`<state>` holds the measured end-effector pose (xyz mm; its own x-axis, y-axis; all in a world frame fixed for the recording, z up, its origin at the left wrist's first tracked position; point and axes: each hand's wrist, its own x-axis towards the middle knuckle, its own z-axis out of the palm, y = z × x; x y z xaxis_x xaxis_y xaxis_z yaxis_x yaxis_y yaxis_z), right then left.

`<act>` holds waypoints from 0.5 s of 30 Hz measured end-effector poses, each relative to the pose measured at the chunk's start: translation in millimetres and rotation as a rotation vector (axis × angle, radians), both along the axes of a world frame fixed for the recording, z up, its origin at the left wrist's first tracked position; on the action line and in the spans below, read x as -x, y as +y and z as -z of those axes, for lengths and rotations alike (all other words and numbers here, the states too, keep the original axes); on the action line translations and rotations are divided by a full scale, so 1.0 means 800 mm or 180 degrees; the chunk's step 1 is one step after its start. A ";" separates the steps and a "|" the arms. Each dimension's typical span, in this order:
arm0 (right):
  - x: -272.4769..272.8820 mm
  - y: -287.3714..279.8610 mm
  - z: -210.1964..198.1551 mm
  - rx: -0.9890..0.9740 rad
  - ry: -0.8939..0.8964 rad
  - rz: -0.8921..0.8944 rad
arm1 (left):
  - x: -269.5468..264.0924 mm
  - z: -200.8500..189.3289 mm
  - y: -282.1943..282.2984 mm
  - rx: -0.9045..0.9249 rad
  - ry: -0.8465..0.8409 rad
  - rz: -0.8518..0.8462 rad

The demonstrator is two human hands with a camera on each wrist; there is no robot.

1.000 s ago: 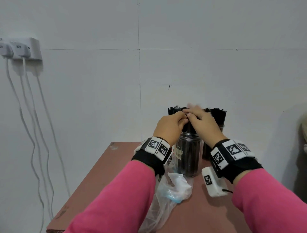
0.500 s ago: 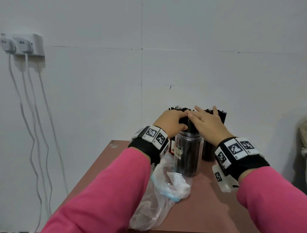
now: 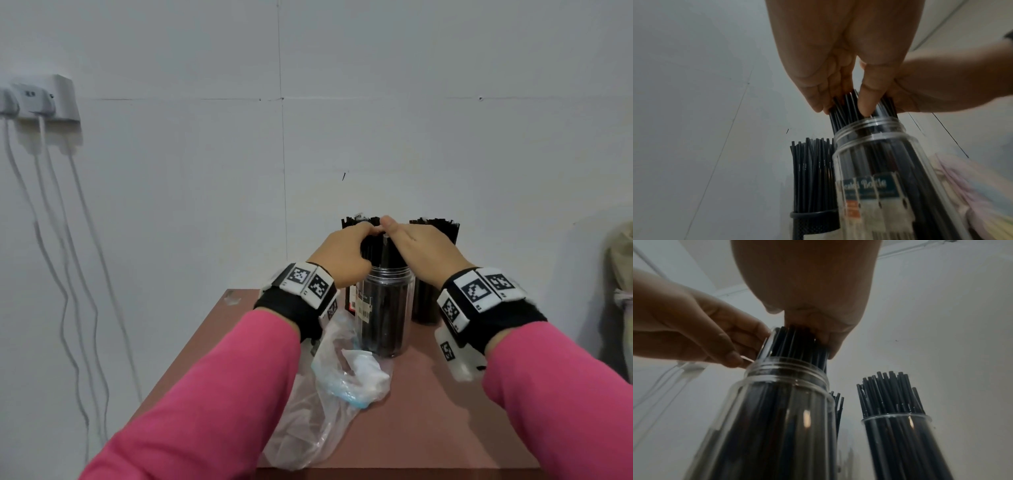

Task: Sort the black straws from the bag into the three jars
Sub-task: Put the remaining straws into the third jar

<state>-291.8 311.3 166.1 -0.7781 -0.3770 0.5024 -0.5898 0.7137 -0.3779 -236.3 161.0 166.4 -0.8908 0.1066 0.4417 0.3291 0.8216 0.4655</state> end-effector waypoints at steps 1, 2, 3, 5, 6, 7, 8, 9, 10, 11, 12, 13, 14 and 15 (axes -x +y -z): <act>0.002 0.000 -0.001 -0.0038 0.0008 -0.0003 | -0.001 -0.004 0.000 -0.0044 -0.0029 0.0039; 0.004 0.000 -0.002 -0.0081 -0.0003 -0.0004 | 0.000 -0.008 0.001 -0.0090 -0.0027 0.0052; 0.006 0.000 -0.002 -0.0117 -0.0008 -0.0004 | 0.001 -0.013 0.001 -0.0101 0.0004 0.0054; 0.010 -0.001 -0.001 -0.0142 0.0082 -0.0028 | 0.007 -0.015 0.003 -0.0012 -0.0086 0.0049; 0.010 -0.002 0.002 -0.0157 0.0171 -0.0030 | 0.012 -0.012 0.005 0.0042 -0.0152 0.0078; 0.009 -0.004 0.007 -0.0177 0.0308 -0.0032 | 0.018 -0.004 0.005 0.0104 -0.0226 0.0069; 0.009 -0.006 0.011 -0.0177 0.0465 -0.0029 | 0.037 0.011 0.000 0.0118 -0.0207 0.0042; 0.008 -0.009 0.015 -0.0160 0.0619 -0.0026 | 0.057 0.028 -0.005 0.0109 -0.0155 -0.0048; 0.007 -0.010 0.018 -0.0163 0.0727 -0.0027 | 0.070 0.040 -0.006 0.0092 -0.0094 -0.0149; 0.008 -0.010 0.020 -0.0200 0.0782 -0.0030 | 0.066 0.045 -0.003 0.0117 -0.0021 -0.0223; 0.010 -0.010 0.021 -0.0265 0.0798 -0.0029 | 0.058 0.044 0.001 0.0130 0.0057 -0.0277; 0.011 -0.008 0.021 -0.0354 0.0792 -0.0003 | 0.049 0.044 0.006 0.0192 0.0098 -0.0348; 0.012 -0.006 0.021 -0.0464 0.0779 0.0063 | 0.043 0.045 0.008 0.0324 0.0118 -0.0421; 0.011 -0.004 0.021 -0.0569 0.0757 0.0152 | 0.037 0.046 0.009 0.0482 0.0143 -0.0510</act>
